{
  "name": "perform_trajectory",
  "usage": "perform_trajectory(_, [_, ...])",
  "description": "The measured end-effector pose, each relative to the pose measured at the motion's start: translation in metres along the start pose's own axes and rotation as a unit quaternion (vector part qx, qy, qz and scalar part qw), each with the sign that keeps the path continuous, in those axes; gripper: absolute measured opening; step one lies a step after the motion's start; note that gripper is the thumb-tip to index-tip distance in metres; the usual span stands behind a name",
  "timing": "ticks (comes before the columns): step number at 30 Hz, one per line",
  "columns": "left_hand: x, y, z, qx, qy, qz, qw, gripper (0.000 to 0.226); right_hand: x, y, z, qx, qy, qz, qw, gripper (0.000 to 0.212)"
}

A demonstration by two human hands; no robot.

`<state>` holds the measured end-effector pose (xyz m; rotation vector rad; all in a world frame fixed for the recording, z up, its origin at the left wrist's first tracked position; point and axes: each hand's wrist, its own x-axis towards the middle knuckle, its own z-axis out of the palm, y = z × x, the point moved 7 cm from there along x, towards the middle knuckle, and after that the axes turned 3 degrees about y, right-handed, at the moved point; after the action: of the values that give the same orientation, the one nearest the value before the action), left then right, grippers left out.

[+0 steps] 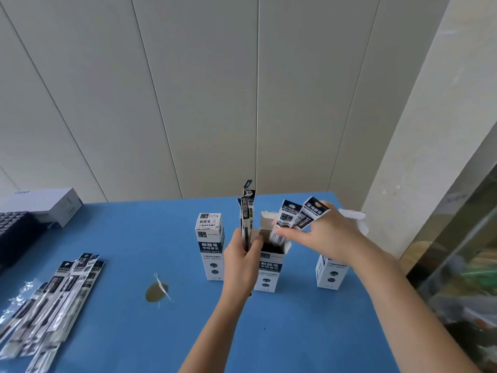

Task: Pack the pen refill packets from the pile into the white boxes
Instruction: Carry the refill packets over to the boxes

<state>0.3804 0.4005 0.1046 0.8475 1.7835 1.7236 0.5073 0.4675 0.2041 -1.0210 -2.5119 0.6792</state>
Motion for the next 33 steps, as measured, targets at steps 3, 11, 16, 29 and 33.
perform_trajectory(3, [-0.002,0.002,0.002,-0.002,-0.001,-0.005,1.000,0.017,0.006,-0.001,0.010,-0.003,-0.019,0.001,1.000,0.037])
perform_trajectory(11, [-0.003,0.002,0.004,-0.022,0.000,-0.015,1.000,0.021,0.015,0.004,0.025,0.068,0.011,-0.027,0.997,0.018])
perform_trajectory(16, [-0.003,0.000,0.003,-0.021,0.000,-0.021,1.000,0.025,0.016,0.011,0.036,0.010,0.034,-0.017,0.999,0.009])
perform_trajectory(29, [-0.004,0.000,0.002,-0.014,-0.007,-0.023,1.000,0.019,0.019,0.010,0.043,-0.040,0.036,0.003,0.999,0.013])
perform_trajectory(33, [-0.004,0.000,0.000,-0.017,-0.005,-0.025,1.000,0.018,0.015,0.005,0.033,-0.017,0.106,-0.005,0.994,0.015])
